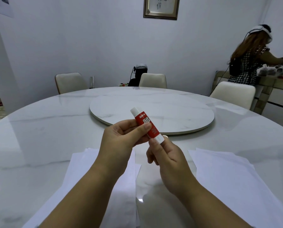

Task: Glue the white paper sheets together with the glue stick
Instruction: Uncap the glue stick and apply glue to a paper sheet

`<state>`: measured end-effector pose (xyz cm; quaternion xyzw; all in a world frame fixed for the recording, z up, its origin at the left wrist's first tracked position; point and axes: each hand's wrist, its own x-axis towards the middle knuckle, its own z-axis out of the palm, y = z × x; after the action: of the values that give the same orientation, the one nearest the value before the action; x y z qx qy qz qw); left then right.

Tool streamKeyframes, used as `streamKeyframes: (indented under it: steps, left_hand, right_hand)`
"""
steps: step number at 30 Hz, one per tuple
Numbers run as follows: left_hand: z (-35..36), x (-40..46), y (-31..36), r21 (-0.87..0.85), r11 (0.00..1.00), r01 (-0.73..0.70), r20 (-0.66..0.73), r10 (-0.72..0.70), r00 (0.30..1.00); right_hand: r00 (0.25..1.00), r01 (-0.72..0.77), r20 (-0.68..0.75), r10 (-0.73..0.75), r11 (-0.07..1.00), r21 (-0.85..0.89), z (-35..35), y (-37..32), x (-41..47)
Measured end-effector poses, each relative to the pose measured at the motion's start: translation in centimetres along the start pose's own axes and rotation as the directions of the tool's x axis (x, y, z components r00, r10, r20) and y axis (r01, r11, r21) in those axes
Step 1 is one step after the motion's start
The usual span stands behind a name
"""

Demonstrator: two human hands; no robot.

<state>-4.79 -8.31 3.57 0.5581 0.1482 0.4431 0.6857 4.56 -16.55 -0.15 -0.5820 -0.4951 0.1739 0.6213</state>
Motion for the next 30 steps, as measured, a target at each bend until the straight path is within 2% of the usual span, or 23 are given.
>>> streamKeyframes:
  steps: [2, 4, 5, 7, 9, 11, 12, 13, 15, 16, 17, 19, 21, 22, 23, 24, 26, 28, 29, 30]
  left_hand:
    - [0.0, 0.0, 0.0, -0.011, 1.0, -0.006, 0.01, 0.007, 1.0]
    - [0.1, 0.0, -0.1, 0.012, 1.0, -0.017, 0.008, 0.017, 1.0]
    - [0.1, 0.0, -0.1, 0.027, 0.999, -0.019, -0.003, 0.019, 1.0]
    - [-0.1, 0.1, -0.2, 0.045, 0.999, -0.014, -0.03, 0.016, 0.999]
    - [-0.2, 0.2, -0.3, 0.054, 0.999, -0.007, -0.052, 0.009, 0.999]
    - [-0.2, 0.2, -0.3, 0.049, 0.999, 0.003, -0.054, 0.0, 0.999]
    - [-0.1, 0.2, -0.3, 0.041, 0.999, 0.008, -0.051, -0.006, 0.999]
    - [-0.1, 0.2, -0.3, 0.036, 0.999, 0.011, -0.046, -0.009, 0.999]
    - [-0.1, 0.2, -0.2, 0.042, 0.999, 0.013, -0.036, -0.011, 0.999]
    - [-0.2, 0.2, -0.2, 0.051, 0.999, 0.016, -0.038, -0.014, 0.999]
    - [-0.2, 0.3, -0.3, 0.059, 0.998, 0.018, -0.046, -0.015, 0.999]
    - [-0.2, 0.3, -0.5, 0.071, 0.997, 0.022, -0.064, -0.017, 0.998]
    - [-0.2, 0.3, -0.6, 0.073, 0.997, 0.025, -0.071, -0.02, 0.997]
    - [-0.2, 0.2, -0.5, 0.072, 0.997, 0.029, -0.069, -0.024, 0.997]
    - [-0.2, 0.2, -0.5, 0.068, 0.997, 0.032, -0.066, -0.028, 0.997]
    - [-0.2, 0.2, -0.4, 0.058, 0.998, 0.036, -0.062, -0.032, 0.998]
    - [-0.1, 0.3, -0.3, 0.025, 0.999, 0.042, -0.045, -0.04, 0.998]
    - [-0.1, 0.3, -0.3, 0.016, 0.999, 0.044, -0.038, -0.043, 0.998]
    - [-0.1, 0.3, -0.4, 0.029, 0.999, 0.043, -0.045, -0.042, 0.998]
    - [-0.2, 0.3, -0.4, 0.042, 0.998, 0.042, -0.055, -0.04, 0.998]
  right_hand:
    - [0.992, -0.101, 0.078, 0.098, 0.995, 0.026, -0.3, 0.1, 0.1]
    - [0.962, -0.239, 0.173, 0.212, 0.959, 0.154, -0.2, -0.1, 0.1]
    - [0.955, -0.256, 0.194, 0.224, 0.953, 0.16, -0.2, 0.0, 0.1]
    - [0.982, -0.161, 0.107, 0.158, 0.987, 0.021, -0.2, 0.3, 0.2]
    - [0.999, -0.005, -0.042, -0.001, 0.988, -0.152, -0.6, 0.7, 0.5]
    - [0.987, 0.098, -0.087, -0.136, 0.933, -0.348, -1.3, 0.8, 0.6]
    - [0.982, 0.123, -0.083, -0.168, 0.912, -0.392, -1.4, 0.9, 0.6]
    - [0.986, 0.11, -0.079, -0.146, 0.931, -0.349, -1.2, 0.9, 0.5]
    - [0.993, -0.117, -0.028, 0.117, 0.993, 0.002, -0.9, 0.2, 0.5]
    - [0.972, -0.235, 0.053, 0.229, 0.961, 0.148, -0.9, -0.1, 0.6]
    - [0.958, -0.282, 0.11, 0.265, 0.941, 0.186, -1.1, -0.2, 0.6]
    - [0.98, -0.178, 0.083, 0.18, 0.984, -0.025, -1.5, 0.2, 0.5]
    - [0.999, -0.04, -0.015, 0.038, 0.968, -0.247, -1.8, 0.6, 0.7]
    - [0.999, -0.007, -0.047, -0.007, 0.958, -0.288, -1.9, 0.6, 0.7]
    - [0.998, 0.0, -0.056, -0.016, 0.963, -0.271, -1.9, 0.5, 0.6]
    - [0.999, -0.025, -0.04, 0.018, 0.983, -0.18, -1.8, 0.4, 0.6]
    - [0.985, -0.171, 0.051, 0.166, 0.976, 0.138, -1.4, 0.1, 0.5]
    - [0.938, -0.346, 0.162, 0.306, 0.824, 0.449, -0.9, -0.4, 0.5]
    - [0.916, -0.4, 0.192, 0.352, 0.779, 0.483, -0.8, -0.4, 0.5]
    - [0.911, -0.412, 0.181, 0.37, 0.807, 0.423, -0.7, -0.3, 0.5]
